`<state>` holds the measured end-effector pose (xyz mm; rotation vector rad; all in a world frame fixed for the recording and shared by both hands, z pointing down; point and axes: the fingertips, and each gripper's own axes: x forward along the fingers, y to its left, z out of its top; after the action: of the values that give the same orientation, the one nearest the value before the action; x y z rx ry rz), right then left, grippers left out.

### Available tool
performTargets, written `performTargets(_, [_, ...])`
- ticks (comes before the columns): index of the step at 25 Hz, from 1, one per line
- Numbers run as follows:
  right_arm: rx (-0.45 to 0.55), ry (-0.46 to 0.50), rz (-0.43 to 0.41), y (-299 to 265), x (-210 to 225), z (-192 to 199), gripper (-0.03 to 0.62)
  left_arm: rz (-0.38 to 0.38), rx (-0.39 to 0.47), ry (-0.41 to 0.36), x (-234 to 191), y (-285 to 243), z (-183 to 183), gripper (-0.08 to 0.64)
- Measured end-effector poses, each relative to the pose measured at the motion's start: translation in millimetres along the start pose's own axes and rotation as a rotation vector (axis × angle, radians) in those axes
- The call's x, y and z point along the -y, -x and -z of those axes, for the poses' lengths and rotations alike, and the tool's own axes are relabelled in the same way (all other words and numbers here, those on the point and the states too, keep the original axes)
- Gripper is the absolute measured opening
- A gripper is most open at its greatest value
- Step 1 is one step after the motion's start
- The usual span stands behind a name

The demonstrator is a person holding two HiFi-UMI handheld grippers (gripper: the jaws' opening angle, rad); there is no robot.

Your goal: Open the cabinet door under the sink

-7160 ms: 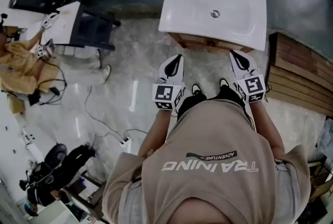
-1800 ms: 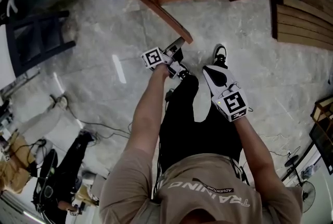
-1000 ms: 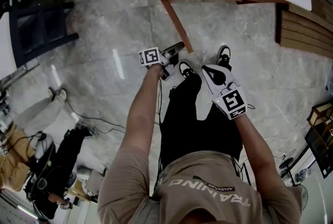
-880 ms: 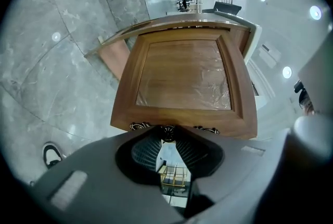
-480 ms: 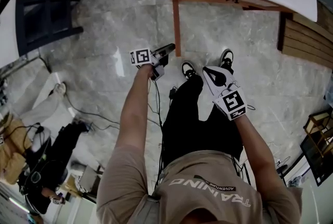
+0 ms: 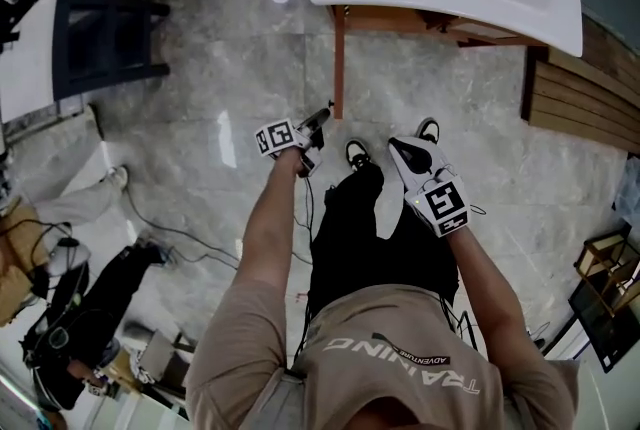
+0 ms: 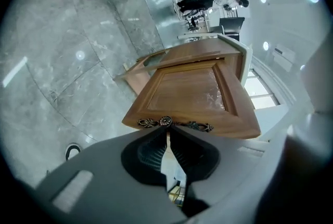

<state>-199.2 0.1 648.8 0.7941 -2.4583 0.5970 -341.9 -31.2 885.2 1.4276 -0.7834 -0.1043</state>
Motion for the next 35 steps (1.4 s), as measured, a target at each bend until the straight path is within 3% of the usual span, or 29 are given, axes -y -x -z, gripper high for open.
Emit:
performTargets(4, [-0.001,-0.006,0.031,17.0,8.5,-9.4,0.002,0.115,0.132,0.051,22.9,17.9,0.4,0.012])
performTargets(6, [0.015,-0.017,0.053,26.7,13.1,-15.2,0.002,0.146,0.152,0.037,40.1,27.5,3.6,0.012])
performTargets(7, [0.023,-0.022,0.062,31.6,14.9,-18.1,0.002,0.136,0.145,0.009,48.6,32.8,5.5,0.012])
performTargets(10, [0.024,-0.009,0.069,46.4,18.2,-22.8,0.002,-0.012,0.107,-0.108,65.5,49.6,12.2,0.012])
performTargets(14, [0.021,0.034,0.063,72.1,19.3,-29.6,0.002,0.051,0.132,-0.169,140.3,55.3,26.3,0.012])
performTargets(17, [0.031,0.046,0.068,90.8,24.4,-39.2,0.002,0.057,0.173,-0.226,203.0,63.3,28.2,0.014])
performTargets(20, [0.05,0.063,0.073,105.3,36.9,-48.6,0.002,0.152,0.21,-0.295,271.5,51.2,28.3,0.014])
performTargets(25, [0.067,0.047,0.083,140.3,52.6,-59.8,0.002,0.065,0.25,-0.535,362.5,40.6,42.1,0.014])
performTargets(30, [0.127,-0.099,0.082,176.4,66.6,-94.3,0.002,-0.04,0.28,-0.753,437.1,38.8,49.3,0.015])
performTargets(35, [0.229,-0.147,0.063,208.2,85.2,-138.7,0.002,-0.033,0.296,-0.958,511.4,27.6,55.1,0.017])
